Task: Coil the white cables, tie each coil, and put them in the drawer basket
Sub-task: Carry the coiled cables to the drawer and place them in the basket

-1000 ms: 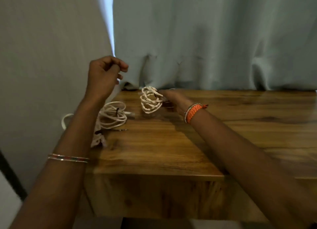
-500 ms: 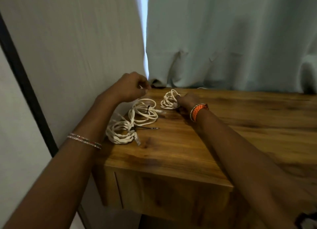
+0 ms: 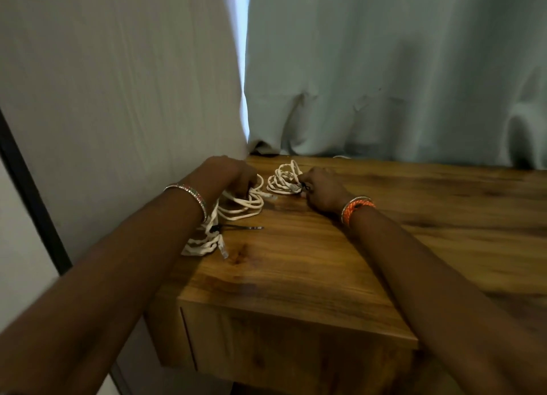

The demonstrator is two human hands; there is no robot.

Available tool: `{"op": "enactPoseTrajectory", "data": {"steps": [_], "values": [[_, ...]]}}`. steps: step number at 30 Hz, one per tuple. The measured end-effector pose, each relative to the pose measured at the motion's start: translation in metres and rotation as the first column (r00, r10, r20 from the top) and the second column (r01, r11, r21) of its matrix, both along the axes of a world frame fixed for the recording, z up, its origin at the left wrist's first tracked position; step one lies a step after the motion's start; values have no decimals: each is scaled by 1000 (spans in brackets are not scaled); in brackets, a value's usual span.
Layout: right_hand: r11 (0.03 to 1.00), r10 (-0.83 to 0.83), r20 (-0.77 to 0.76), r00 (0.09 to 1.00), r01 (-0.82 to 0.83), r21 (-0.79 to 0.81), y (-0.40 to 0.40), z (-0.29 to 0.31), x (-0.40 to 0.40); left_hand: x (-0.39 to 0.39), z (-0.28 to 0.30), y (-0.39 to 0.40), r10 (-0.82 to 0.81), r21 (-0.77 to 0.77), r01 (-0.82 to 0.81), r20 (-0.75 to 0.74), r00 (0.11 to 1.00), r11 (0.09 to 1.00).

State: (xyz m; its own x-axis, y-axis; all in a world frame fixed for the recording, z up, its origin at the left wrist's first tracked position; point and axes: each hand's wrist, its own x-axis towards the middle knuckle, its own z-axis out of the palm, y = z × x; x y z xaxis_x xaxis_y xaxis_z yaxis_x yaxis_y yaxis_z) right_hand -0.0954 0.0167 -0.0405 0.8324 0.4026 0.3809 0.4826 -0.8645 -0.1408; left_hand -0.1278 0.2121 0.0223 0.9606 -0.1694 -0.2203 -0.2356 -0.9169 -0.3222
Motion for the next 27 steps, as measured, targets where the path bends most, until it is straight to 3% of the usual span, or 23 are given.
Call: {"op": "enactPoseTrajectory", "data": {"steps": [6,8,12,14,18,21,24,27], "values": [[963,-49,272,961,117,-242,-5,3,-9,0,8,6,-68,-261,95,110,992,961],[942,-93,276,957,174,-288,-9,3,-12,-3,13,1,-63,-366,129,188,980,922],[959,-155,229,961,202,-199,-26,12,-32,-13,21,-19,-29,-474,198,340,940,858],[950,-184,249,951,237,-204,-41,22,-50,-16,22,-38,-54,-556,279,386,921,783],[934,-241,302,922,305,-186,-87,36,-91,-19,21,-83,-131,-758,409,402,906,508],[898,-329,361,873,407,-167,-140,46,-130,-21,27,-134,-212,-767,444,391,896,464],[817,-445,416,793,550,-173,-204,54,-174,-25,27,-204,-361,-783,435,287,887,445],[748,-484,508,712,638,-181,-263,58,-231,-54,24,-282,-466,-817,457,271,842,351]]}}
